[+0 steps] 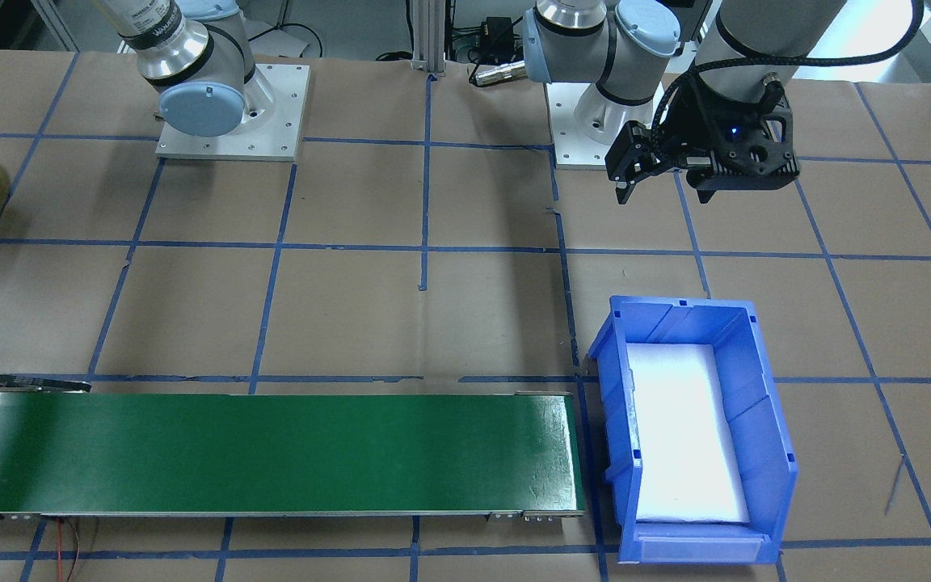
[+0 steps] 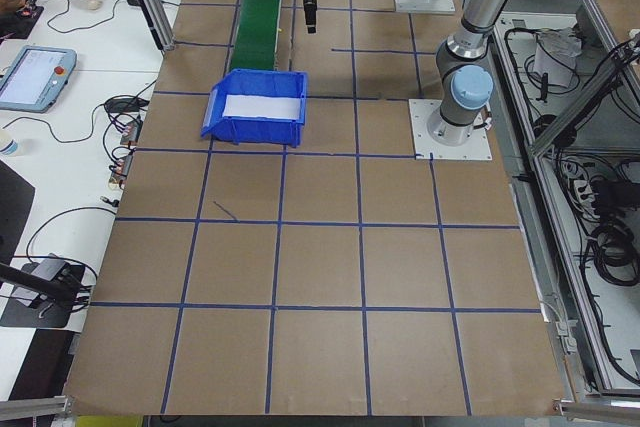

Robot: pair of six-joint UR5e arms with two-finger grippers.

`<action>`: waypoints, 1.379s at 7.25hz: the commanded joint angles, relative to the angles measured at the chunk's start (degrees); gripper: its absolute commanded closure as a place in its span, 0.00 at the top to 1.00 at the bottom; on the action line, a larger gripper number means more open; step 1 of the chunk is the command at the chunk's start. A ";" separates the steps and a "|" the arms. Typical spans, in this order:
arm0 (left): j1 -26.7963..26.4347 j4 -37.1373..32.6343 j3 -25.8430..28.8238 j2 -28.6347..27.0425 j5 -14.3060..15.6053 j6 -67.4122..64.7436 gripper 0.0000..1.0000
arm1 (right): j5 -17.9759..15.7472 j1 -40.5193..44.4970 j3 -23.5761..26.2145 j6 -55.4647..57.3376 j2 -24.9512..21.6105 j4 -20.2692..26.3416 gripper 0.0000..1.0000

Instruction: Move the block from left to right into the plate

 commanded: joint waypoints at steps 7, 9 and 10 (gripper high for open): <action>0.52 -0.06 -0.12 0.11 0.00 0.11 1.00 | -0.08 21.75 -24.36 5.26 -14.04 38.19 1.00; 0.52 0.02 -0.12 0.11 0.09 0.11 1.00 | -0.17 29.03 -24.35 23.43 -17.41 46.47 1.00; 0.52 0.02 -0.03 0.19 0.09 0.11 1.00 | -0.78 35.69 -24.27 30.72 -18.90 47.97 1.00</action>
